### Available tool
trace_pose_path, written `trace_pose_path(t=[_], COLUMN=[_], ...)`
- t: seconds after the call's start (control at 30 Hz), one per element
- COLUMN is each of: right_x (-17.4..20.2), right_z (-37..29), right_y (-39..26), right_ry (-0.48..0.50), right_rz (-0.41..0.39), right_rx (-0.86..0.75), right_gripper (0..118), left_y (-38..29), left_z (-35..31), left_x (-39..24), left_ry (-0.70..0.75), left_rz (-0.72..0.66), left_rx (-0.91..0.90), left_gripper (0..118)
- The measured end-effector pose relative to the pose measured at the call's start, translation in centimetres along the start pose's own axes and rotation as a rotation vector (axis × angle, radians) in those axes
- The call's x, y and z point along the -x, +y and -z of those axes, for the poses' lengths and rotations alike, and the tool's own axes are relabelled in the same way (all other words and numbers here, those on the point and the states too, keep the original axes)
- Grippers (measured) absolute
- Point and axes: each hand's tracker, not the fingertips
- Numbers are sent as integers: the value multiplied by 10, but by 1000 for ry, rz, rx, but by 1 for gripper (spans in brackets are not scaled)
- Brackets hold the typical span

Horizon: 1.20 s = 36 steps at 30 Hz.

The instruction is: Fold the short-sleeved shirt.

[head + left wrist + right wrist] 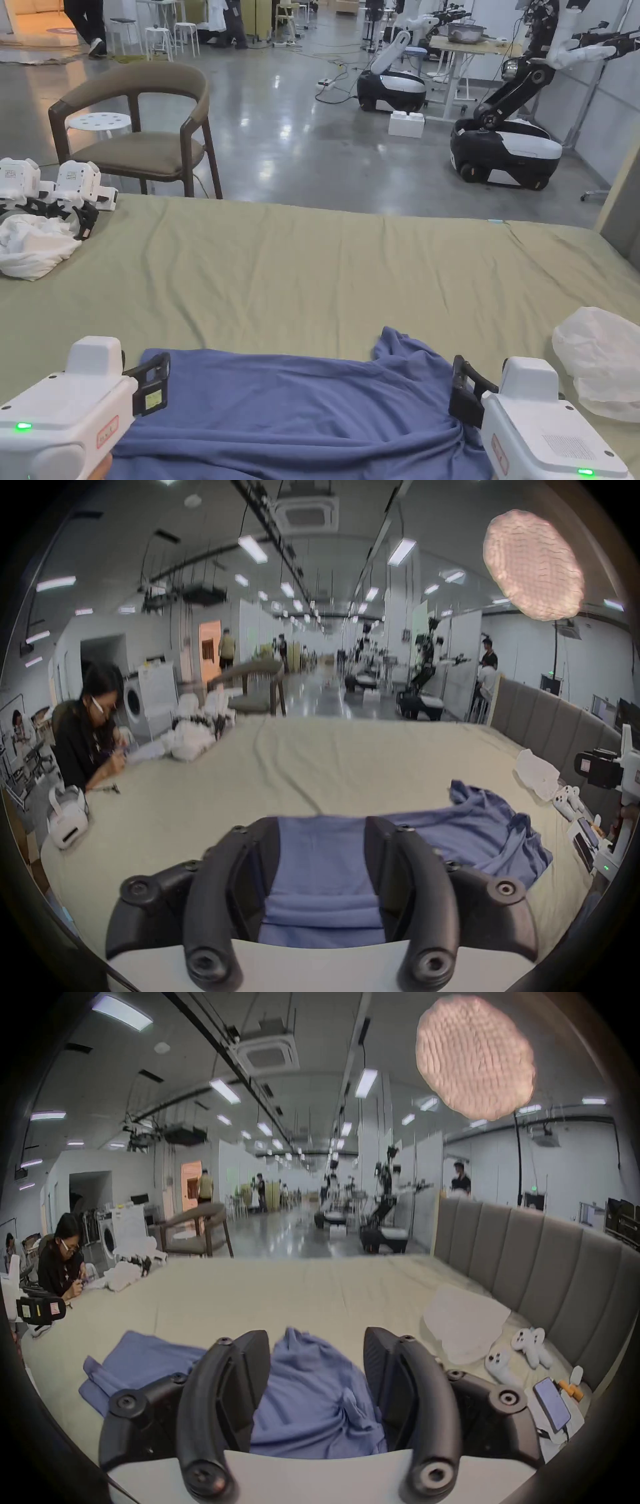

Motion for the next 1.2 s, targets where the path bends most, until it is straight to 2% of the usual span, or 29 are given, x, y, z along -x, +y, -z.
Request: trace_pose_path(t=[0.03, 0.13, 0.17, 0.2, 0.23, 0.33, 0.47, 0.63, 0.77, 0.83, 0.87, 0.9, 0.93, 0.97, 1.2], right_x=[5, 19, 23, 25, 26, 36, 38, 36, 31, 30, 30, 28, 26, 24, 11], right_z=[-8, -27, -32, -39, -44, -57, -64, -58, -52, -48, -46, -45, -44, -43, -38], right_y=[2, 8, 10, 12, 13, 19, 21, 11, -1, -6, -8, -11, -13, -15, -26], right_ry=[-4, -13, -15, -8, 12, -5, 17, 30, 32, 29, 24, 19, 19, 19, -3], right_rz=[-3, 17, 20, 32, 34, -12, -1, -8, 22, 21, 11, 6, 6, 8, 18], right_rx=[-28, -87, -100, -135, -169, -213, -216, -160, -89, -70, -53, -39, -29, -19, 58], right_gripper=[30, 14, 6, 5, 2, 0, 0, 0, 0, 0, 0, 0, 0, 0, 0], left_y=[2, 2, 3, 3, 2, 2, -1, -24, -48, -57, -60, -64, -69, -73, -104], left_z=[-11, -36, -44, -51, -59, -77, -84, -50, -3, 20, 30, 39, 49, 57, 96], left_x=[-7, -17, -19, -21, -21, -20, -5, 31, 61, 71, 75, 78, 81, 86, 89], left_ry=[3, 14, 24, 39, 53, 57, 78, 94, 65, 52, 53, 49, 30, 17, 66], left_rz=[5, 25, 29, 28, 32, 41, 37, 36, -36, -72, -79, -88, -100, -110, -104], left_rx=[-33, -111, -133, -155, -180, -207, -197, 69, 285, 387, 442, 473, 505, 548, 741], left_gripper=[25, 15, 6, 0, 0, 0, 0, 0, 0, 17, 30, 54, 68, 73, 72])
